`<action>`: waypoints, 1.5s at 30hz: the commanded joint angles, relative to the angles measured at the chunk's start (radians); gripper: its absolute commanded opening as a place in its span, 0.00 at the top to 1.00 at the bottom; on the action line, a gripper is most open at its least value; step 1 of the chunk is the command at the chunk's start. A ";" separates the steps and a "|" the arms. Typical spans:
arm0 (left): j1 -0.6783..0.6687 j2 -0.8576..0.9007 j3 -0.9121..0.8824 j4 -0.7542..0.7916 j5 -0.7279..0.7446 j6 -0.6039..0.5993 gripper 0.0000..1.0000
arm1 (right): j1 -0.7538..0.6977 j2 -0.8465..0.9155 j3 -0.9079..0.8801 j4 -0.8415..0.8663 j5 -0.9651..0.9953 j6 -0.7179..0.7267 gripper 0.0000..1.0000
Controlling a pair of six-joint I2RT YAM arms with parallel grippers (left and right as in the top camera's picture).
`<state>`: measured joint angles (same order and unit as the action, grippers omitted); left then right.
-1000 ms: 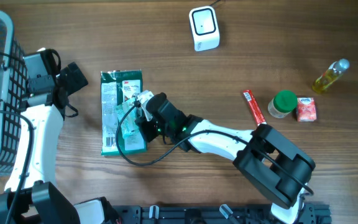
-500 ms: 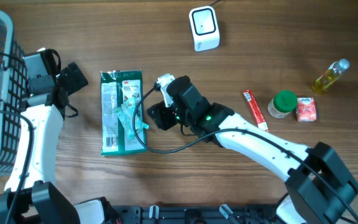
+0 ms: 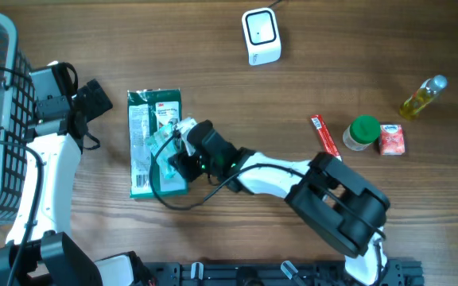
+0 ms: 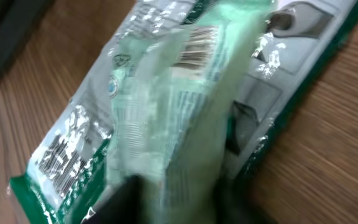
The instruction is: Scan the item barcode
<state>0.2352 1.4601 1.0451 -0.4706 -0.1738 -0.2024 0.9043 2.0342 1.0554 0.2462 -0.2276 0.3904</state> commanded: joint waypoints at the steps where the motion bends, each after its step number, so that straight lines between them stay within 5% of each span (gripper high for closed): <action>1: 0.005 -0.013 0.011 0.002 0.002 0.012 0.00 | -0.018 -0.018 0.000 0.006 0.011 0.003 0.95; 6: 0.005 -0.013 0.011 0.002 0.002 0.012 0.00 | -0.076 -0.195 0.000 -0.050 0.010 0.006 0.96; 11: 0.005 -0.013 0.011 0.002 0.002 0.012 0.00 | -0.195 -0.389 -0.001 -0.280 0.029 0.124 0.96; 15: 0.005 -0.013 0.011 0.002 0.002 0.012 0.00 | -0.251 -0.380 -0.023 -0.513 0.029 0.235 0.96; 20: 0.005 -0.013 0.011 0.002 0.002 0.012 0.00 | -0.248 -0.313 -0.158 -0.435 0.029 0.323 0.93; 23: 0.005 -0.013 0.011 0.002 0.002 0.012 0.00 | -0.259 -0.302 -0.168 -0.410 0.042 0.283 0.26; 26: 0.005 -0.013 0.011 0.002 0.002 0.012 0.00 | -0.314 -0.349 -0.111 -0.439 -0.094 0.183 0.21; 28: 0.005 -0.013 0.011 0.002 0.002 0.012 0.00 | -0.359 -0.389 -0.072 -0.449 -0.175 0.177 0.24; 33: 0.005 -0.013 0.011 0.002 0.002 0.012 0.00 | -0.403 -0.412 -0.066 -0.449 -0.198 0.156 0.68; 45: 0.005 -0.013 0.011 0.002 0.002 0.012 0.00 | -0.342 -0.040 -0.092 -0.336 -0.305 0.293 0.67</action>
<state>0.2352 1.4601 1.0451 -0.4706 -0.1741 -0.2024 0.5415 1.8820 0.9825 -0.0872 -0.4698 0.6334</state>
